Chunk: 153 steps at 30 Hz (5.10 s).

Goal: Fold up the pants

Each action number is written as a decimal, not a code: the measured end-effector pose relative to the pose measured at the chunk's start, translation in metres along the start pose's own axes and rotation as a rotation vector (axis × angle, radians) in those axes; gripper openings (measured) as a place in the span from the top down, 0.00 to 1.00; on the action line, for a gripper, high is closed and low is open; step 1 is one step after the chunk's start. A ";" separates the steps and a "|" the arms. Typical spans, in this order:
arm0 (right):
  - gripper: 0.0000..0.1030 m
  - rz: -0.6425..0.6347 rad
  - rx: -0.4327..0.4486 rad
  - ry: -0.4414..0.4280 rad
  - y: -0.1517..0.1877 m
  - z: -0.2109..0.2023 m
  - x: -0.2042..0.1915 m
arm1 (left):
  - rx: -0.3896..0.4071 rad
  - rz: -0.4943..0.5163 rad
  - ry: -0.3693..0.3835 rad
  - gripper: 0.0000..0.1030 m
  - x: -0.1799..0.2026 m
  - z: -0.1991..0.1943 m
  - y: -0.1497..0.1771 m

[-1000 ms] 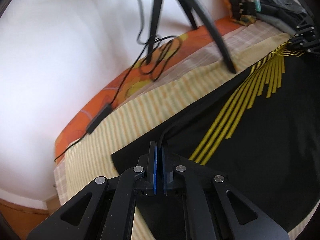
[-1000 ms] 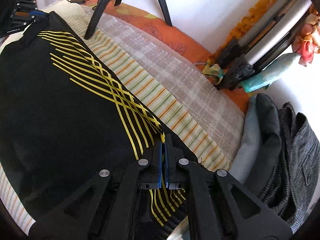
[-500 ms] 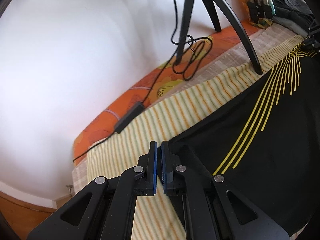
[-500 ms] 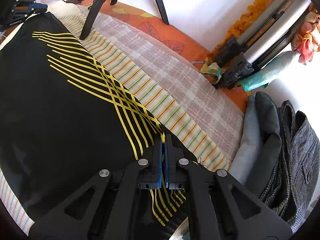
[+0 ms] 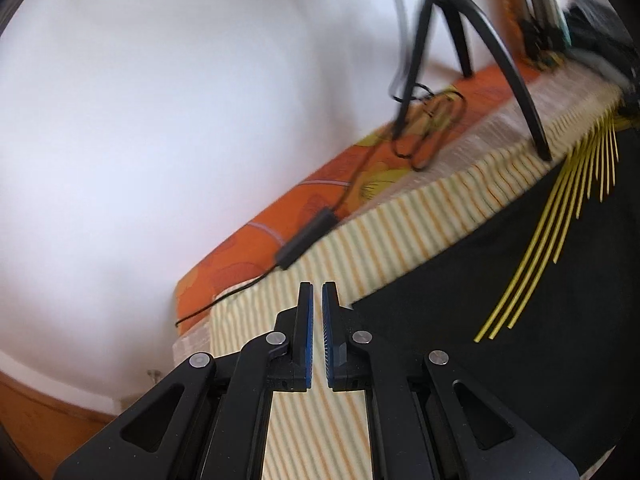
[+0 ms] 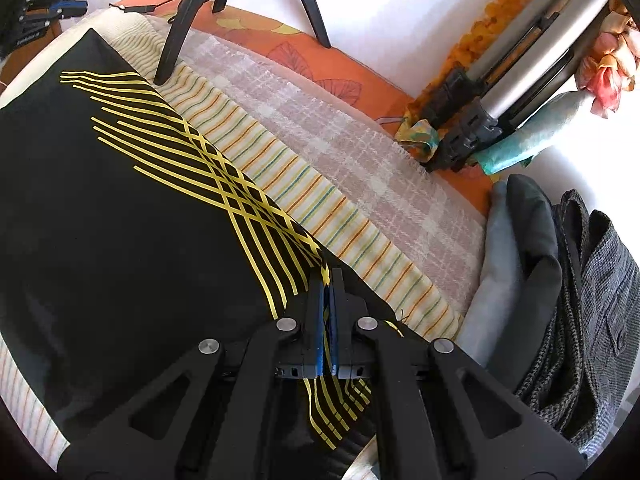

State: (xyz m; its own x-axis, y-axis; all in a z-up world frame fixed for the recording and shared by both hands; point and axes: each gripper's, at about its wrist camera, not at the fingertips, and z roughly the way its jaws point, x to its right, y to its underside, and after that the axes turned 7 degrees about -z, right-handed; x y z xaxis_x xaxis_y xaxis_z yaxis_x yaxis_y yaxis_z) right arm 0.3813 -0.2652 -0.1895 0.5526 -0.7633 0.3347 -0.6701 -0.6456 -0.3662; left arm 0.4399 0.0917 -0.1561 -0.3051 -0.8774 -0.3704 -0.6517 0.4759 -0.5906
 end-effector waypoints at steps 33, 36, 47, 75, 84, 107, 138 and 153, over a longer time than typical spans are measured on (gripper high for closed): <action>0.36 0.363 0.026 0.029 0.098 -0.072 -0.019 | 0.036 0.220 0.472 0.78 0.211 -0.113 0.044; 0.36 0.387 0.027 0.026 0.105 -0.069 -0.022 | 0.015 0.241 0.463 0.78 0.225 -0.109 0.049; 0.36 0.496 0.109 -0.038 0.129 -0.088 -0.012 | 0.043 0.172 0.467 0.69 0.233 -0.138 0.032; 0.21 0.811 0.222 -0.052 0.236 -0.139 0.048 | 0.013 0.426 0.545 0.51 0.420 -0.143 -0.014; 0.21 0.816 0.240 -0.073 0.237 -0.142 0.049 | -0.011 0.344 0.626 0.58 0.414 -0.128 -0.026; 0.20 0.986 0.265 -0.574 0.196 -0.072 0.069 | 0.058 0.150 0.704 0.86 0.377 -0.141 -0.038; 0.20 1.064 0.237 -0.691 0.131 -0.008 0.060 | 0.116 0.066 0.788 0.87 0.334 -0.163 -0.046; 0.52 1.211 0.238 -0.792 0.151 0.005 0.059 | 0.128 0.061 0.807 0.87 0.331 -0.170 -0.042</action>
State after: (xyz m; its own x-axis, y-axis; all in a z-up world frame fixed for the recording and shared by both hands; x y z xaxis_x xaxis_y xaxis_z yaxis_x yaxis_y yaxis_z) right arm 0.3156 -0.4077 -0.2295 -0.1008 -0.5915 -0.8000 -0.8602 0.4558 -0.2286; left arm 0.2486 -0.2294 -0.1319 -0.7753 -0.6002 0.1965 -0.5480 0.4847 -0.6817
